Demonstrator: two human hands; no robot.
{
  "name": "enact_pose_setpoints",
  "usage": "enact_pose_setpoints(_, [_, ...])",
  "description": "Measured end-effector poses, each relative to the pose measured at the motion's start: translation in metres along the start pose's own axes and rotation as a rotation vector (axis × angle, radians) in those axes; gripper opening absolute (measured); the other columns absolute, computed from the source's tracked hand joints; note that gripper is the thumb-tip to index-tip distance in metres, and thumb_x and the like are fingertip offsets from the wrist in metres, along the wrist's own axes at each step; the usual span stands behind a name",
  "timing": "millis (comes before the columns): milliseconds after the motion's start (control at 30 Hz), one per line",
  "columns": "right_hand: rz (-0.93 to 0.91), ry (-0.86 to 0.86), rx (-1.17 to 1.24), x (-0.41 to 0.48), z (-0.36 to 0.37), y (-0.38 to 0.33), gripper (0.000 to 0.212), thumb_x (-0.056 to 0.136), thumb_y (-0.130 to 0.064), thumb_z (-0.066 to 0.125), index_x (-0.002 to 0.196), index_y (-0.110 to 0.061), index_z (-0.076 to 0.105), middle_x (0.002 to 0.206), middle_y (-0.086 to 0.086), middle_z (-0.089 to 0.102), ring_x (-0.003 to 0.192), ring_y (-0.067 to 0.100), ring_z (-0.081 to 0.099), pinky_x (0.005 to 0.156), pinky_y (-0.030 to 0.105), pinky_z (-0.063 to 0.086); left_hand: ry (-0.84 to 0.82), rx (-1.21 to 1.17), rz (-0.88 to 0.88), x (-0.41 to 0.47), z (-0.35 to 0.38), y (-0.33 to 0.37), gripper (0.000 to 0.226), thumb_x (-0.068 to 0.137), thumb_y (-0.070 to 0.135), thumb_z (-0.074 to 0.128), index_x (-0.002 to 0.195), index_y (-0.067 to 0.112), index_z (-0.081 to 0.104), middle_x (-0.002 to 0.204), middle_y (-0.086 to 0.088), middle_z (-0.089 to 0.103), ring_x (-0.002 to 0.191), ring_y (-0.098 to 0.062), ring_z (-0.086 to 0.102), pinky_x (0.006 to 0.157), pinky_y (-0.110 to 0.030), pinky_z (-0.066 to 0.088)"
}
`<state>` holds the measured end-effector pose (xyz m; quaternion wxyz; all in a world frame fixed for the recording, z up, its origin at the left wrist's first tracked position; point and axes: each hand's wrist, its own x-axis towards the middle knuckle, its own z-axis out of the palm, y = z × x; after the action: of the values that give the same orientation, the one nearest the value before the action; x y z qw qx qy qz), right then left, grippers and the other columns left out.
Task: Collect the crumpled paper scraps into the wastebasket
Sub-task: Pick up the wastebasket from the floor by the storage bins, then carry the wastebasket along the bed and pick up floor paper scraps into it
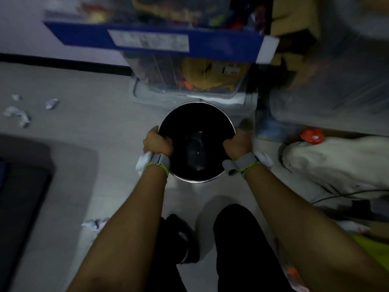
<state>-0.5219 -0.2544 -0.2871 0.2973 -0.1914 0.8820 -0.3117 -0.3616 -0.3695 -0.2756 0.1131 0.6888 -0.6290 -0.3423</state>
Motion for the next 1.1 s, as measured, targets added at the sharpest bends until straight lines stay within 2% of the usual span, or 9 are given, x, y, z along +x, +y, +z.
enact_pose_setpoints(267, [-0.173,-0.075,-0.030,-0.139,-0.108,-0.151,0.014,0.083,-0.003,0.048,0.070,-0.008,0.052,0.077,0.018,0.059,0.078,0.032,0.058,0.065,0.031,0.037,0.146,-0.102,0.032,-0.098,-0.203,0.052,0.020,0.079,0.015,0.053,0.093,0.014,0.066,0.091,-0.016,0.069,0.090,-0.039,0.063,0.075,-0.034,0.046])
enact_pose_setpoints(400, [-0.277,-0.062,-0.025,-0.194,-0.141,-0.198,0.024,0.081,-0.011,0.049,0.100,-0.009,0.063,0.100,0.018,0.066,0.095,0.036,0.061,0.077,0.035,0.047,0.243,-0.112,0.091,-0.143,-0.269,0.062,0.016,0.078,0.017,0.054,0.089,0.012,0.065,0.089,-0.018,0.069,0.088,-0.040,0.063,0.069,-0.032,0.041])
enact_pose_setpoints(500, [-0.453,-0.095,-0.051,-0.248,-0.162,-0.240,0.008,0.075,-0.014,0.047,0.069,-0.018,0.052,0.071,0.007,0.057,0.079,0.034,0.058,0.066,0.034,0.042,0.375,-0.163,0.087,-0.192,-0.333,0.057,0.015,0.081,0.014,0.055,0.089,0.014,0.067,0.091,-0.015,0.071,0.091,-0.034,0.064,0.067,-0.025,0.034])
enact_pose_setpoints(533, [-0.481,-0.112,-0.080,-0.270,-0.168,-0.251,0.017,0.075,-0.008,0.047,0.061,-0.018,0.044,0.063,0.004,0.049,0.073,0.032,0.053,0.063,0.032,0.036,0.425,-0.185,0.072,-0.210,-0.353,0.049,0.014,0.081,0.014,0.056,0.088,0.014,0.067,0.091,-0.015,0.071,0.091,-0.034,0.064,0.068,-0.025,0.035])
enact_pose_setpoints(600, [-0.528,-0.132,-0.094,-0.299,-0.175,-0.268,0.013,0.077,-0.003,0.048,0.067,-0.011,0.051,0.068,0.010,0.054,0.075,0.034,0.052,0.064,0.032,0.036,0.506,-0.224,0.067,-0.234,-0.380,0.040,0.014,0.078,0.016,0.056,0.086,0.012,0.067,0.088,-0.018,0.070,0.090,-0.038,0.065,0.071,-0.032,0.045])
enact_pose_setpoints(667, [-0.616,-0.142,-0.089,-0.332,-0.177,-0.282,0.020,0.079,-0.006,0.049,0.094,-0.005,0.062,0.095,0.022,0.064,0.092,0.039,0.058,0.075,0.037,0.044,0.593,-0.251,0.042,-0.266,-0.408,0.027,0.009,0.078,0.017,0.055,0.078,0.012,0.063,0.077,-0.017,0.066,0.085,-0.040,0.064,0.070,-0.035,0.046])
enact_pose_setpoints(767, [-0.741,-0.155,-0.062,-0.389,-0.170,-0.300,0.032,0.080,-0.004,0.050,0.109,-0.006,0.063,0.111,0.025,0.063,0.104,0.043,0.056,0.084,0.040,0.045,0.742,-0.280,0.009,-0.314,-0.451,0.000,0.011,0.079,0.019,0.055,0.075,0.010,0.059,0.075,-0.019,0.064,0.084,-0.041,0.063,0.068,-0.037,0.044])
enact_pose_setpoints(900, [-0.909,-0.290,-0.044,-0.492,-0.130,-0.306,0.030,0.078,-0.004,0.048,0.103,-0.010,0.064,0.103,0.020,0.066,0.099,0.041,0.057,0.076,0.036,0.044,0.913,-0.351,-0.034,-0.388,-0.509,-0.079,0.013,0.073,0.025,0.048,0.070,0.014,0.053,0.075,-0.024,0.063,0.081,-0.045,0.061,0.065,-0.045,0.047])
enact_pose_setpoints(1100, [-1.007,-0.465,-0.073,-0.631,-0.063,-0.282,0.015,0.078,-0.007,0.048,0.082,-0.016,0.059,0.090,0.018,0.066,0.087,0.042,0.056,0.071,0.039,0.045,1.079,-0.357,-0.205,-0.487,-0.561,-0.204,0.010,0.076,0.022,0.051,0.066,0.020,0.049,0.058,-0.002,0.048,0.072,-0.042,0.058,0.058,-0.031,0.036])
